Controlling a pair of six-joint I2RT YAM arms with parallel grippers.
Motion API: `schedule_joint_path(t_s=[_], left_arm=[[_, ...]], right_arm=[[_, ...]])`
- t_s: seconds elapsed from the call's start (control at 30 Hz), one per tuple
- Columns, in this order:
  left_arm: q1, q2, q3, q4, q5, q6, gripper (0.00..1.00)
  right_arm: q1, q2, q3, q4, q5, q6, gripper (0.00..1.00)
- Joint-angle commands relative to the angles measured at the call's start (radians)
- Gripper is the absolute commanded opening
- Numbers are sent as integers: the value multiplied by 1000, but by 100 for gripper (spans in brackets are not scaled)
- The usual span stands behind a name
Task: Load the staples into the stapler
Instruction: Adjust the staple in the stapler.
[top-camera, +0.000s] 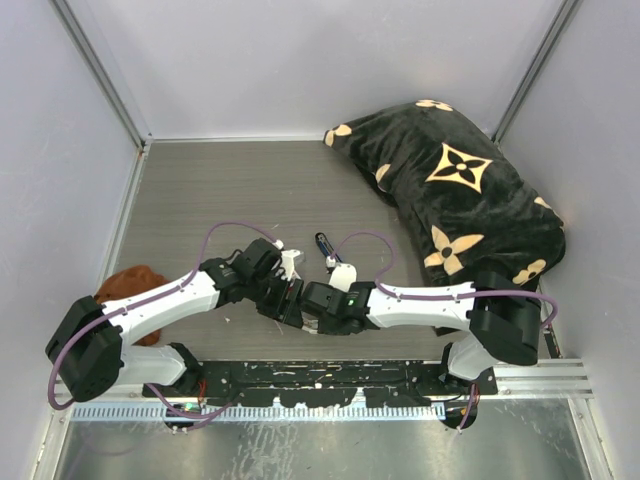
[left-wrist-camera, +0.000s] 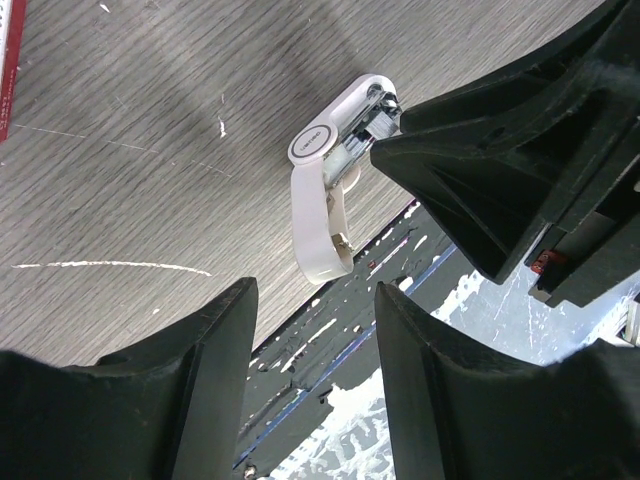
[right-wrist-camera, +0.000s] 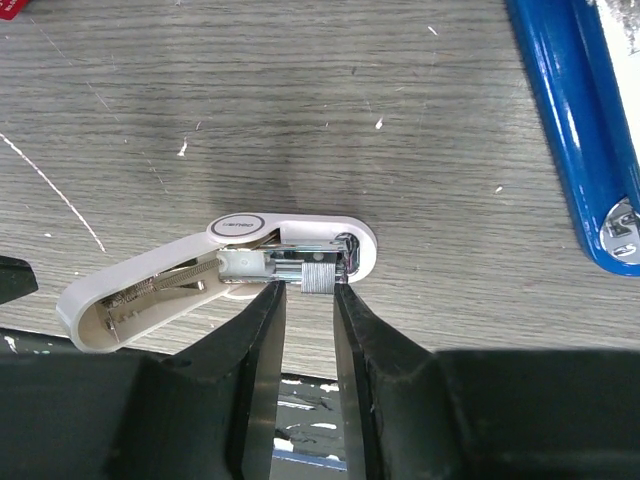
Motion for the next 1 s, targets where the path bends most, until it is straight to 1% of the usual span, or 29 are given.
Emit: schedule_joint_path(t_s=[0.0,0.3,0.53,0.67,0.8,0.97], left_arm=[[-8,-1,27,-4,-2,18,52],[-10,-5,27,-6,-4,20,51],[-14,-7,27,-8,-8,21,51],[-15,-5,29,-8,-9,21,51],[-13,-5,29,-10,-11,21,53],[-14,-7,31,-10,-11,23,56]], right_arm=[[4,10,9,20,0,18,31],[6,29,8,23,3,21,29],[8,10,10,17,15,20,26],[8,-16,30,-15,32,15,27],[8,-47,52,-47,66,4,30],[-2,-35,62,-58,80,-21,31]])
